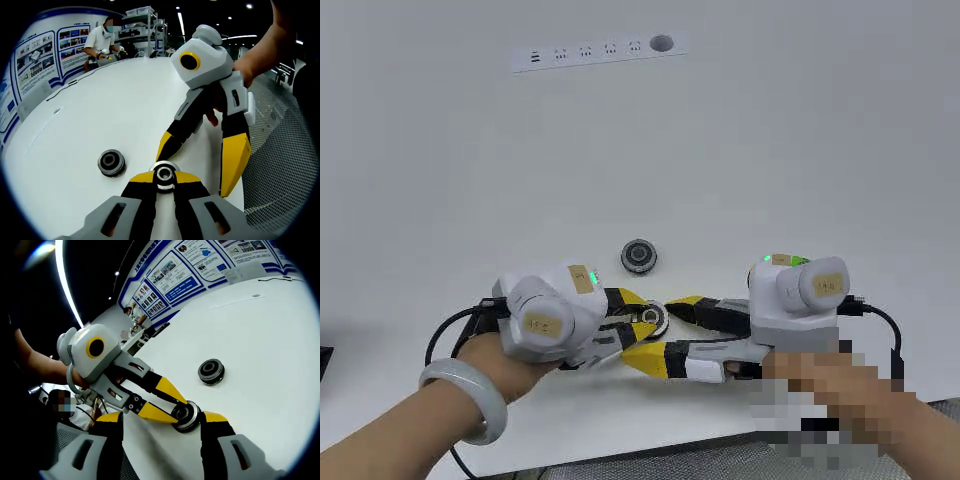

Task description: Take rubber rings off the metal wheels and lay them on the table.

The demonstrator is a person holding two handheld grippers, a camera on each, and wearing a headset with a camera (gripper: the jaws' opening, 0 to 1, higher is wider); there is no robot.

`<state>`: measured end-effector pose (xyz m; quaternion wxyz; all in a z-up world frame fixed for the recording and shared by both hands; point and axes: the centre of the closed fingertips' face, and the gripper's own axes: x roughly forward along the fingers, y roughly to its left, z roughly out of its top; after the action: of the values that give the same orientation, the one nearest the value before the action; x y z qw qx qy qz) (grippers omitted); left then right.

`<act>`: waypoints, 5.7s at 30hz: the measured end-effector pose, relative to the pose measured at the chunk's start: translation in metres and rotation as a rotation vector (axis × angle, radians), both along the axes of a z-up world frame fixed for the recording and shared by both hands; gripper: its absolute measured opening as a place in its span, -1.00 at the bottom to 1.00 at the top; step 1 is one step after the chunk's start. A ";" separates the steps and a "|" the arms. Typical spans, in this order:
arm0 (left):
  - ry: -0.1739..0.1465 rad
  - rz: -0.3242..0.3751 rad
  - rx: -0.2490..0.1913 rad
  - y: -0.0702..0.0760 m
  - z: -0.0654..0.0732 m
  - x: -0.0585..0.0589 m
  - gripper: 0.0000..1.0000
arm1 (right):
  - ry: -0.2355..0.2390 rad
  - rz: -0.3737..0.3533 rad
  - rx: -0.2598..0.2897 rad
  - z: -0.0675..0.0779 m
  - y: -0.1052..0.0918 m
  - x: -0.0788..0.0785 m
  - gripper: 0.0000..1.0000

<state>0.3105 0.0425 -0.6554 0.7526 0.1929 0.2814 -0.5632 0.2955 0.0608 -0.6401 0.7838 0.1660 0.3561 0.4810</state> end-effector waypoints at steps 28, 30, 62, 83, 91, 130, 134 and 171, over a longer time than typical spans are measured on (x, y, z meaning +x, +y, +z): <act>0.003 0.010 -0.007 0.000 0.000 0.000 -0.77 | 0.013 -0.022 0.008 0.005 -0.009 -0.004 0.25; 0.003 0.011 -0.006 0.000 0.000 0.000 -0.77 | 0.014 -0.022 0.002 0.003 -0.007 -0.003 0.26; 0.005 0.015 -0.013 0.000 0.001 0.001 -0.77 | 0.040 -0.025 0.040 0.007 -0.006 -0.010 0.30; 0.008 0.018 -0.019 0.001 0.001 0.001 -0.77 | 0.081 -0.037 0.063 0.008 -0.006 -0.010 0.29; 0.006 0.018 -0.019 0.001 0.000 0.001 -0.77 | 0.095 -0.040 0.071 0.008 -0.005 -0.011 0.28; 0.008 0.029 -0.026 0.000 0.000 0.001 -0.77 | 0.113 -0.019 0.086 0.009 0.002 0.005 0.38; 0.009 0.029 -0.026 0.000 0.000 0.001 -0.77 | 0.125 -0.027 0.089 0.008 -0.002 0.003 0.37; 0.009 0.034 -0.030 0.000 0.000 0.001 -0.77 | 0.210 -0.089 0.076 0.001 -0.015 0.003 -0.07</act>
<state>0.3116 0.0430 -0.6552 0.7635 0.1741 0.2795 -0.5555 0.2982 0.0456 -0.6390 0.7560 0.2607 0.4100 0.4386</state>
